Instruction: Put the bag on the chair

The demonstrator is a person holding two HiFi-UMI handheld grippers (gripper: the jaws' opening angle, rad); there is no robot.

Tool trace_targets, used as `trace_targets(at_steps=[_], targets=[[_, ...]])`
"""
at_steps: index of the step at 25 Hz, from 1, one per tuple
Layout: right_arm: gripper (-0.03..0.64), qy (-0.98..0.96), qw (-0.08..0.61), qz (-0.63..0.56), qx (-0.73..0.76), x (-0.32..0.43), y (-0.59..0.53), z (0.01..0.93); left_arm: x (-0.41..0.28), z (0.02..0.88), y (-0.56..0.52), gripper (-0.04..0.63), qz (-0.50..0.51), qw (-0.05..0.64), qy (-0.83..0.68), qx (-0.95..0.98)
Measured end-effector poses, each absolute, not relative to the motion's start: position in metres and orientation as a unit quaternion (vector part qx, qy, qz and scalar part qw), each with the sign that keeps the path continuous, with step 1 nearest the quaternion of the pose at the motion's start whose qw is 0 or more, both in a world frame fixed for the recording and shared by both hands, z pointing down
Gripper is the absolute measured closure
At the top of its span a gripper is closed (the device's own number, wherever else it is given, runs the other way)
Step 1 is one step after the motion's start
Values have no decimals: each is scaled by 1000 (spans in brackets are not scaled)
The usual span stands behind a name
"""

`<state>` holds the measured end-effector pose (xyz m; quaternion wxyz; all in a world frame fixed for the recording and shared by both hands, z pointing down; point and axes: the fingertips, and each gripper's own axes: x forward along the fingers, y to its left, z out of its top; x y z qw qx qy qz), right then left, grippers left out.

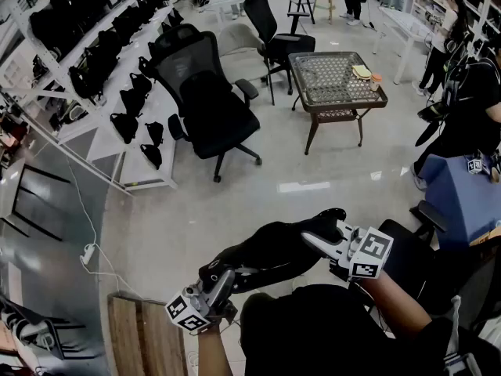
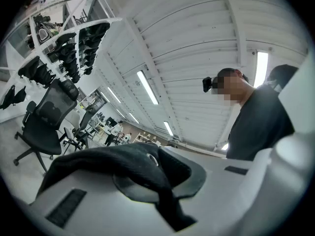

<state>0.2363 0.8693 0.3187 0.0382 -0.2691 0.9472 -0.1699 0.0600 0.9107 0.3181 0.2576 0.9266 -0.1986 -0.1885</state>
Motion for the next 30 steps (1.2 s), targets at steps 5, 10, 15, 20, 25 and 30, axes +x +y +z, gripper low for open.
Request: trace_targets(at_steps=[5,10,15,20,25,30], targets=[[603,949,41,-166,-265,241,869,323,65,321,910,572,-188,256,-202,926],[603,947,45,-182,-260,247,872,325,73,321,916,572,-184,253,-211,926],[602,947,48,-195,-253,250,868,328,76,322,918,572,-182,253,-226,923],[601,947,44,-192,-252,242,860,329,69,323,909,572,-185,260,-229,920],[601,943,43,-198,-264,242,839,337,69,330,886,572,-183,270,-218,920],[601,936,43,-205,-283,240,808,339,65,334,849,572,-183,280,-203,920]])
